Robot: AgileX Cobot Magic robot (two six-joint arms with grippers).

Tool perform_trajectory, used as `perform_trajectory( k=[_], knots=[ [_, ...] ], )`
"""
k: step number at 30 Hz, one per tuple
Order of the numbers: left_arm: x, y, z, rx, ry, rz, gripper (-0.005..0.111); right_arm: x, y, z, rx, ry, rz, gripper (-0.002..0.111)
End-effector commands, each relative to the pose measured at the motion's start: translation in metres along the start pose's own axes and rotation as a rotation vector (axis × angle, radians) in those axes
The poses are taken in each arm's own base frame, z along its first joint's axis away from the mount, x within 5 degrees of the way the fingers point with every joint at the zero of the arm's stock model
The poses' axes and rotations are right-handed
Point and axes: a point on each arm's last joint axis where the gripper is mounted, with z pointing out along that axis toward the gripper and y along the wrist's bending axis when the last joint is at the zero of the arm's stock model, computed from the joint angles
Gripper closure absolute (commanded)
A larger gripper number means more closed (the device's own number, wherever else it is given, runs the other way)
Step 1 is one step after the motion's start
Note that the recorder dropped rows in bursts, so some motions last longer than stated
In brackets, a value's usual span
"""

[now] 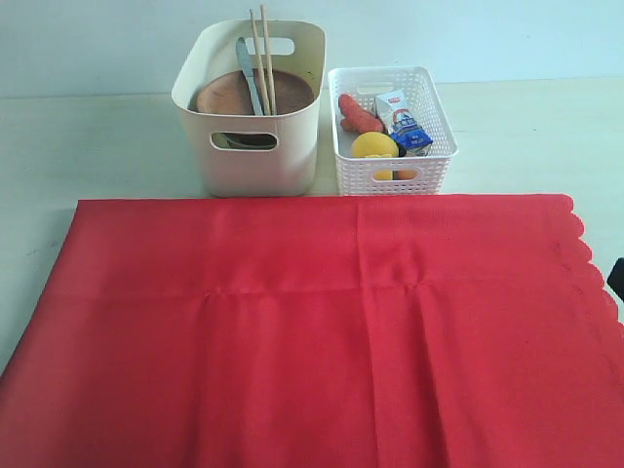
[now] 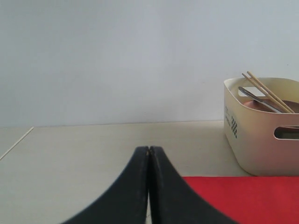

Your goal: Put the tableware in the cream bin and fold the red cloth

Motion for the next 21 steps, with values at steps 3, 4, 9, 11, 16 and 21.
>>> perform_trajectory(
  k=[3,4,9,11,16,21],
  knots=[
    [0.001,0.000,0.000,0.002,-0.001,-0.012,0.104,0.001,0.000,0.000,-0.002,-0.002,0.007,0.108],
    [0.001,0.000,0.000,0.002,-0.001,-0.012,0.104,0.001,0.000,0.000,-0.002,-0.004,0.007,0.108],
    [0.001,0.000,0.000,0.002,-0.001,-0.012,0.104,-0.004,-0.006,-0.008,0.076,-0.101,0.030,0.108],
    [0.001,0.000,0.000,0.002,-0.001,-0.012,0.104,-0.007,-0.011,-0.014,0.140,-0.164,0.044,0.108],
    [0.001,0.000,0.000,0.002,-0.001,-0.012,0.104,-0.009,-0.016,-0.027,0.253,-0.285,0.059,0.108],
    [0.001,0.000,0.000,0.002,-0.001,-0.012,0.104,-0.008,-0.020,-0.028,0.322,-0.276,0.015,0.108]
  ],
)
